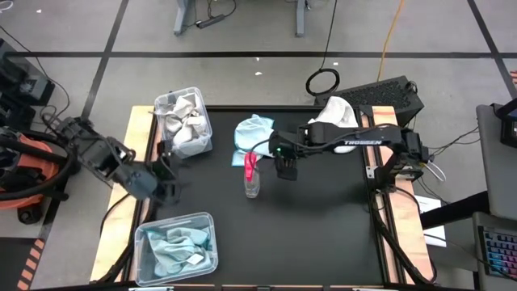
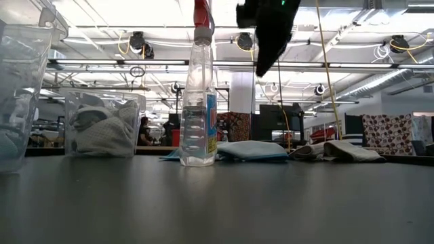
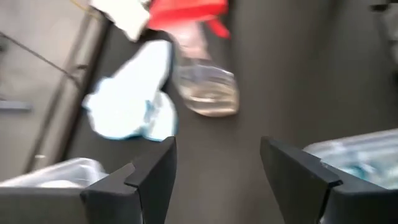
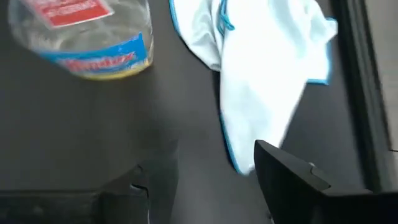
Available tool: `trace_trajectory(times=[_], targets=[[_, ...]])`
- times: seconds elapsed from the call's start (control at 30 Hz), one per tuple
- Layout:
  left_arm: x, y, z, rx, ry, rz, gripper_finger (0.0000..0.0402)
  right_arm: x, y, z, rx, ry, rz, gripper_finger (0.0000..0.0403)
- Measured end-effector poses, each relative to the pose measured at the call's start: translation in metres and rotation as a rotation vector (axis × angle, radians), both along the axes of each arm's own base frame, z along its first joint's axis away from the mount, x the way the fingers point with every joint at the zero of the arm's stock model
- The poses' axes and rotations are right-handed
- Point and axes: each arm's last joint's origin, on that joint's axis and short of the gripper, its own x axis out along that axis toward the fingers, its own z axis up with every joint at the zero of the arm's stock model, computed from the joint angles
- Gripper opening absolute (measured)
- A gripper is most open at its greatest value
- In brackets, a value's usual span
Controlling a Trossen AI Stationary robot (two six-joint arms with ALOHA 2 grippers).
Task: Sort microfiber towel by color & place in baskets
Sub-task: Put the blue towel into the bottom transparent bin
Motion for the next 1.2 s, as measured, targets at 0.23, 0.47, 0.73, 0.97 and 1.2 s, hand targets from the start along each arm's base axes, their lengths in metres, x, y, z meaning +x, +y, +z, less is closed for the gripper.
trace_trajectory(times=[0.23,0.47,0.73,0.97,1.2], targets=[[0.011,0.026,0.012,0.123,-0.114,0.065,0.0238,0.010,-0.025,-0.035,0.072,-0.129,0.002,0.0198],[0.028,0.050,0.023,0.086,-0.240,0.192,0.0238,0.004,-0.064,-0.050,0.055,-0.162,0.019,0.0198],[0.039,0.069,0.030,0.044,-0.331,0.297,0.0238,0.000,-0.101,-0.048,0.054,-0.277,-0.002,0.0198],[0.044,0.075,0.029,0.003,-0.338,0.339,0.0238,-0.003,-0.122,-0.048,0.016,-0.304,-0.014,0.0198],[0.045,0.076,0.028,-0.015,-0.342,0.356,0.0238,-0.005,-0.135,-0.058,0.062,-0.296,-0.031,0.0198]])
